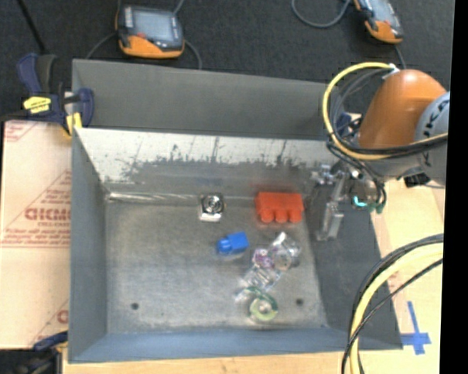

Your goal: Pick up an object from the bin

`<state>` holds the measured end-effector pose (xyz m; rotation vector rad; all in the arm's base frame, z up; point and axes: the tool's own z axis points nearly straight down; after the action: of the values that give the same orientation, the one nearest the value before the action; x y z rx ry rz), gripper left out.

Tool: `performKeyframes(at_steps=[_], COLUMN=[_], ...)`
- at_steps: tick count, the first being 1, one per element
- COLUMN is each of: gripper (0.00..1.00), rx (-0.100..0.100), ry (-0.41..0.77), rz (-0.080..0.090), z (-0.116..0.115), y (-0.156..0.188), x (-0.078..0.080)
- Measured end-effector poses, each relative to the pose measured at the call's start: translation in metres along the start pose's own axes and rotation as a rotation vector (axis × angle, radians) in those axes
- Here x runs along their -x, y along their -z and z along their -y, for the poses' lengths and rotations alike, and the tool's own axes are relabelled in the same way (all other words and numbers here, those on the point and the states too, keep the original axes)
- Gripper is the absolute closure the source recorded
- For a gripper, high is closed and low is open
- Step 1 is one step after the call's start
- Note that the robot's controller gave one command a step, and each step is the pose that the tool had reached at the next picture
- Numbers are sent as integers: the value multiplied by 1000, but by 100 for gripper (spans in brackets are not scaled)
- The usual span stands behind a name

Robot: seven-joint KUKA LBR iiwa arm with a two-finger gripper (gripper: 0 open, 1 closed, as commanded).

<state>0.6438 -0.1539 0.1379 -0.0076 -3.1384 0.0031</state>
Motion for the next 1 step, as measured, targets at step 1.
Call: performKeyframes(at_steps=[1], gripper=[0], rx=[-4], ry=[628], rz=[10], z=[-51], y=[-66], x=[-34])
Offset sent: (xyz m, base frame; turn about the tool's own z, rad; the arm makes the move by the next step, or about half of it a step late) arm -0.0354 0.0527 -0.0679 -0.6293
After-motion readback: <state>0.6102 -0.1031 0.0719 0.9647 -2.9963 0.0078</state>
